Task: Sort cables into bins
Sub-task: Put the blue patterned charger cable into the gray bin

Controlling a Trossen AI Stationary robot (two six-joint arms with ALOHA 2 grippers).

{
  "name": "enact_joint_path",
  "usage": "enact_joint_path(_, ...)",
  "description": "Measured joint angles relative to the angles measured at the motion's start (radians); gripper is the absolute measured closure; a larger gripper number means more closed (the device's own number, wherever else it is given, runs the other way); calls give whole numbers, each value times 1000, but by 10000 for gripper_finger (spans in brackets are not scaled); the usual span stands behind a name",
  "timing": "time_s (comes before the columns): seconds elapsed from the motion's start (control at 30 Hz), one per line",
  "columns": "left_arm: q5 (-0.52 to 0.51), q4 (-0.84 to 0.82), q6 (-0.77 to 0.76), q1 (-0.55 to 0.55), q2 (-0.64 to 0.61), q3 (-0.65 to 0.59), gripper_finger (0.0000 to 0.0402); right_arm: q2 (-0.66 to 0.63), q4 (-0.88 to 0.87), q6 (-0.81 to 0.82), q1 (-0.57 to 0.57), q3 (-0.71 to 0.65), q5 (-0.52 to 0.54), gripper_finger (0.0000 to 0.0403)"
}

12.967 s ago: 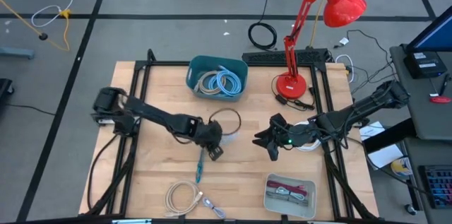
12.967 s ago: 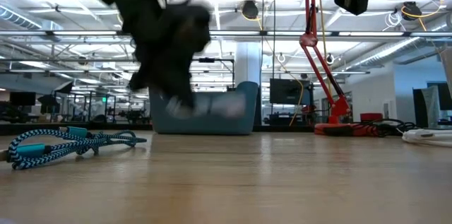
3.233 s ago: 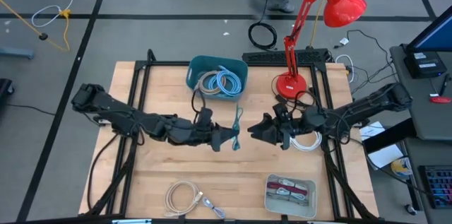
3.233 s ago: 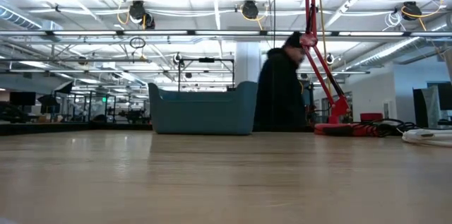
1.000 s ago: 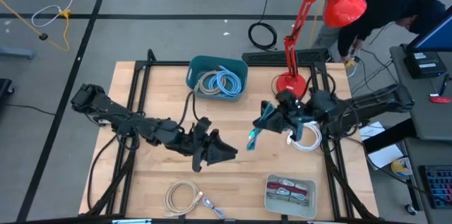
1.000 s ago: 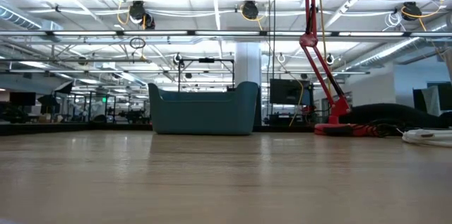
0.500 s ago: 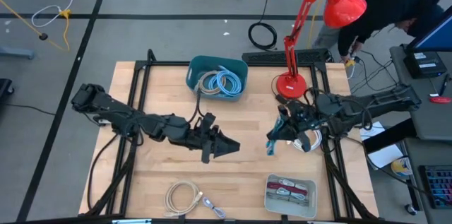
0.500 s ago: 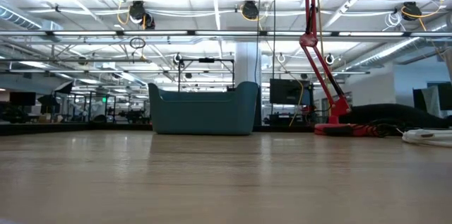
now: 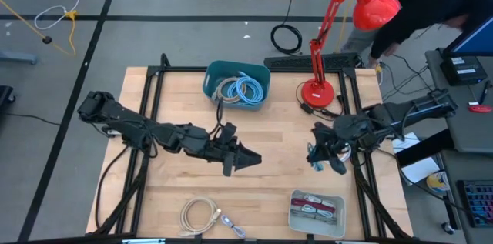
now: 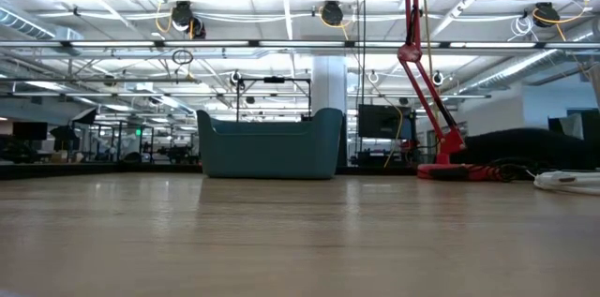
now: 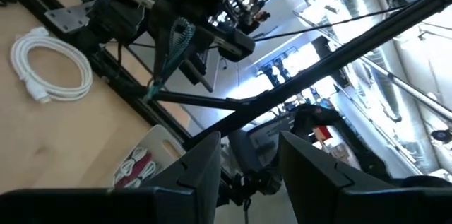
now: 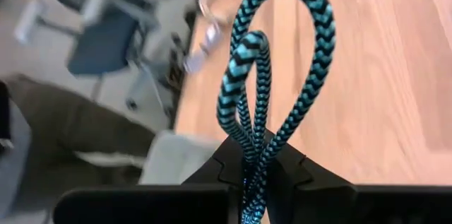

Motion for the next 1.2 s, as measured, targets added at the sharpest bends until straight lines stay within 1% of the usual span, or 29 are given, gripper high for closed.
enact_joint_path(0.17, 0, -19, -8, 0, 0, 0, 256, 69, -217, -44, 20, 94, 9, 385)
enact_joint_path(0.27, 0, -27, -8, 0, 0, 0, 256, 121, -338, -52, 42, 146, 38, 385)
enact_joint_path(0.33, 0, -36, -8, 0, 0, 0, 256, 158, -396, -52, 60, 178, 59, 385)
enact_joint_path(0.47, 0, -44, -10, -3, 0, 0, 256, 236, -483, -30, 97, 219, 59, 385)
enact_joint_path(0.67, 2, -60, -14, -3, 0, 0, 256, 346, -548, 19, 174, 249, 53, 385)
enact_joint_path(0.8, 31, -63, -14, -3, 0, 0, 256, 406, -579, 63, 224, 274, 27, 385)
enact_joint_path(0.9, 59, -66, -15, -3, 0, 0, 256, 444, -574, 124, 257, 305, 4, 385)
enact_joint_path(1.2, 174, -90, -6, -10, 0, 0, 256, 545, -494, 322, 347, 387, 11, 385)
